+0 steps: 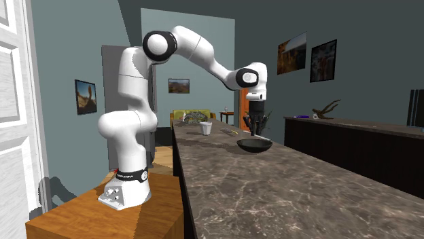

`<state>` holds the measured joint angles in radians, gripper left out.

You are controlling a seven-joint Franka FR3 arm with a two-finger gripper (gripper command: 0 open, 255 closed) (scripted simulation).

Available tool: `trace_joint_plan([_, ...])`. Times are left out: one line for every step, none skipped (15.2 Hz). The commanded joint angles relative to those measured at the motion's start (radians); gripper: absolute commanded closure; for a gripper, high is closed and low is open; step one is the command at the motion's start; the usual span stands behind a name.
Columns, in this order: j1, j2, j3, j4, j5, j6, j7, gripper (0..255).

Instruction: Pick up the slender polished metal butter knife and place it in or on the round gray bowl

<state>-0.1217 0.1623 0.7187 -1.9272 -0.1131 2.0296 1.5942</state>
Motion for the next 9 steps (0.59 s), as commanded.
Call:
trace_joint_plan([0.003, 0.010, -0.001, -0.017, -0.009, 0.025, 0.008, 255])
trace_joint_plan([0.004, 0.016, -0.002, -0.025, -0.014, 0.037, 0.011, 255])
trace_joint_plan([0.006, 0.022, -0.004, -0.032, -0.019, 0.049, 0.015, 255])
trace_joint_plan([0.007, 0.029, -0.005, -0.039, -0.025, 0.061, 0.018, 255])
trace_joint_plan([0.009, 0.036, -0.007, -0.047, -0.031, 0.074, 0.023, 255])
trace_joint_plan([0.009, 0.036, -0.007, -0.047, -0.031, 0.074, 0.023, 255])
trace_joint_plan([0.009, 0.036, -0.007, -0.047, -0.031, 0.074, 0.023, 255])
trace_joint_plan([0.009, 0.036, -0.007, -0.047, -0.031, 0.074, 0.023, 255])
trace_joint_plan([0.009, 0.036, -0.007, -0.047, -0.031, 0.074, 0.023, 255])
